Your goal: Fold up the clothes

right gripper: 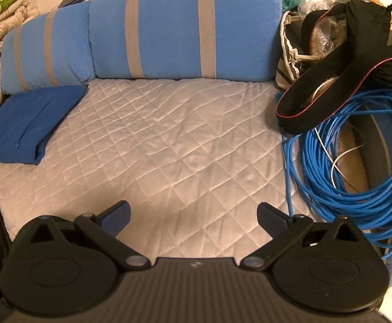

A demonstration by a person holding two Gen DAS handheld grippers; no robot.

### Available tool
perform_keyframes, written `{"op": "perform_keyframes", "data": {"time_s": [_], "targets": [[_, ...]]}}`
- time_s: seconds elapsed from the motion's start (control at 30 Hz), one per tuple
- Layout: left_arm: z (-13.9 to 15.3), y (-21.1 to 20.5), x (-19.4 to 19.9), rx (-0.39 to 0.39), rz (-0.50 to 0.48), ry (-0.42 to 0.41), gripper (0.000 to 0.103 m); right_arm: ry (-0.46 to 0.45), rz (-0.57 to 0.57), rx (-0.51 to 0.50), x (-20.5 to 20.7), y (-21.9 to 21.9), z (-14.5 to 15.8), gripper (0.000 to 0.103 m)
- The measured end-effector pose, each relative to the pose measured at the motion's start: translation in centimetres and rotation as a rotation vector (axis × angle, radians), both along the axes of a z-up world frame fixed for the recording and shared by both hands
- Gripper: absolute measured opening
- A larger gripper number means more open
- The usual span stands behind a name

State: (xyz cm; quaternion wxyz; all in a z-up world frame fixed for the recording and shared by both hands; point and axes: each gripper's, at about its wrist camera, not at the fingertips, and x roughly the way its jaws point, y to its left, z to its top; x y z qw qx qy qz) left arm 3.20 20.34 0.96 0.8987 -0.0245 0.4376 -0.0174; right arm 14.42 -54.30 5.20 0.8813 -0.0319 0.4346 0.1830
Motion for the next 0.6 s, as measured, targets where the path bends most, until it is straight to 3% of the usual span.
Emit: {"op": "perform_keyframes", "data": {"time_s": [0.6], "targets": [[-5.5,-1.1,0.6,-0.042,0.037,-0.054,0.088,-0.031,-0.082,0.063,1.8,1.6,-6.7,0.103]]}}
